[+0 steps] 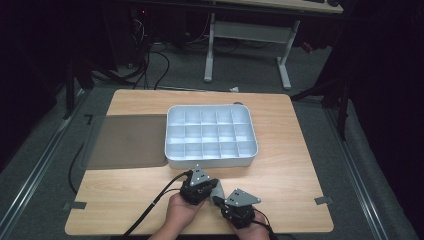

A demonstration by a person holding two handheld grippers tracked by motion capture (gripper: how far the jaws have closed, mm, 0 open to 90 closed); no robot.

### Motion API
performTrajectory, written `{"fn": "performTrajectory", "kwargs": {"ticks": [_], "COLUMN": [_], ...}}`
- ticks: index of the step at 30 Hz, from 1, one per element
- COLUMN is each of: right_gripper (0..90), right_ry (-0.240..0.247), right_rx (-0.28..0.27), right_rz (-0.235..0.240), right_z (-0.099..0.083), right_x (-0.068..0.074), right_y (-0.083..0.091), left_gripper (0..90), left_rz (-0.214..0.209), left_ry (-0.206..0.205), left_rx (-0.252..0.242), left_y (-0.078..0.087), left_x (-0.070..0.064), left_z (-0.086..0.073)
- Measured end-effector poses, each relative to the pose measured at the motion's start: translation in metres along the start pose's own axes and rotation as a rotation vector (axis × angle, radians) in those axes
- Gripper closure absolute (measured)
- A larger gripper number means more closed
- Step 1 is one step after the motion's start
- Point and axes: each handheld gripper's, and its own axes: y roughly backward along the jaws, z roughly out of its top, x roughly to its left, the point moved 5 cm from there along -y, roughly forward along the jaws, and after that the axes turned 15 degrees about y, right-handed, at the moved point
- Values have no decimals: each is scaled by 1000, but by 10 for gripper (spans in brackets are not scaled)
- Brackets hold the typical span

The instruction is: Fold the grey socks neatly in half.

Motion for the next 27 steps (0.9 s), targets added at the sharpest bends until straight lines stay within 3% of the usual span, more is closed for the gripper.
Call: {"fn": "performTrajectory", "kwargs": {"ticks": [10, 13, 18, 22, 27], "right_gripper": [900, 900, 794, 657, 521], "right_ry": [-19, -55, -119, -160, -228], "right_rx": [-1, -46, -93, -84, -33], "right_rz": [32, 46, 32, 28, 34], "right_z": [-2, 1, 4, 3, 0], "right_x": [-1, -7, -21, -26, -29], "right_y": [-3, 5, 16, 13, 5], "left_gripper": [900, 900, 900, 900, 900], "left_rz": [-15, -13, -15, -15, -16], "left_ry": [10, 11, 14, 15, 18], "left_rx": [-13, -16, -18, -20, -20], "left_y": [0, -1, -1, -1, 0], "left_x": [3, 3, 4, 4, 3], "left_z": [-3, -2, -2, -3, -3]}}
